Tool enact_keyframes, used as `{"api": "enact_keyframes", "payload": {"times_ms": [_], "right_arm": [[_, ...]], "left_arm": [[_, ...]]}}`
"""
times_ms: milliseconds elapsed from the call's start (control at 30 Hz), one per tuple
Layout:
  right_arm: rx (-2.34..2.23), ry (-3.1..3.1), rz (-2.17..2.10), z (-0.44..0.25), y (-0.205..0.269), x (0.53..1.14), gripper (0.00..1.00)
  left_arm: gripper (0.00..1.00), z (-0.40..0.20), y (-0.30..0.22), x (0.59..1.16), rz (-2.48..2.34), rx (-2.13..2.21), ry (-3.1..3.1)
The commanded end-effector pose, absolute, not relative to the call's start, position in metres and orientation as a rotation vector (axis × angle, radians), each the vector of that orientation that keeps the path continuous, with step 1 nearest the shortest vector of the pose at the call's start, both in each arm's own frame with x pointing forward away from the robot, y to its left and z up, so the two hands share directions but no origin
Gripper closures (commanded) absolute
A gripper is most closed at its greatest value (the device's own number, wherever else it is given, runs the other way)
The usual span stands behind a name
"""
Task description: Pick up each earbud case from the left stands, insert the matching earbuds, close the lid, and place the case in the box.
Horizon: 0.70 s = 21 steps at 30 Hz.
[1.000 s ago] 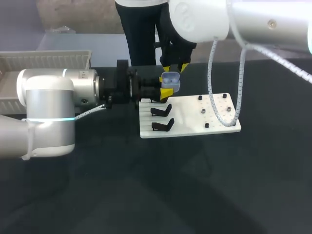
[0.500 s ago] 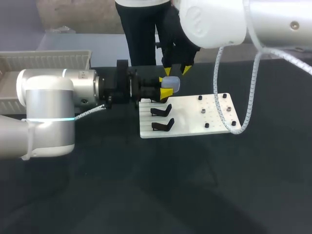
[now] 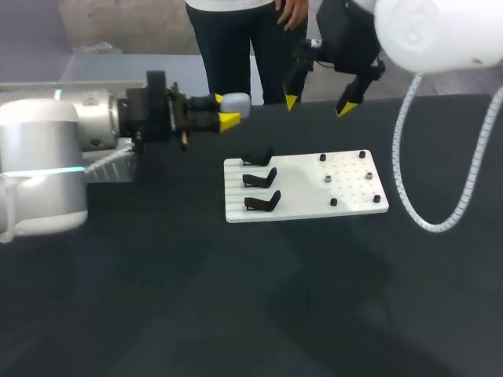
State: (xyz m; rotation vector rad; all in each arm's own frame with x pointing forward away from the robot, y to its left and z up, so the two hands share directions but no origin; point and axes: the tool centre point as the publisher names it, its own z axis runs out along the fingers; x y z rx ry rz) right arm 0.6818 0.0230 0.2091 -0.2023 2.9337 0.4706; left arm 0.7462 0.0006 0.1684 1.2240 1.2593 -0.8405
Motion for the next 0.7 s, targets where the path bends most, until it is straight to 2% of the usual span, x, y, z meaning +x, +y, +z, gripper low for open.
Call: {"api": "enact_keyframes", "payload": {"times_ms": [33, 233, 433, 700], "right_arm": [[-0.146, 2.777, 0.479, 0.204, 0.017, 0.666, 0.0], [-0.129, 2.773, 0.499, 0.199, 0.019, 0.66, 0.0], [-0.108, 2.793, 0.508, 0.193, 0.029, 0.656, 0.0], [-0.098, 2.821, 0.506, 0.189, 0.042, 0.652, 0.0]], "left_arm": [[1.0, 0.188, 0.062, 0.737, -0.689, 1.134, 1.313], [1.0, 0.193, 0.122, 0.754, -0.548, 1.074, 1.348], [1.0, 0.17, 0.174, 0.764, -0.449, 0.976, 1.389], [1.0, 0.131, 0.214, 0.778, -0.335, 0.909, 1.473]]}}
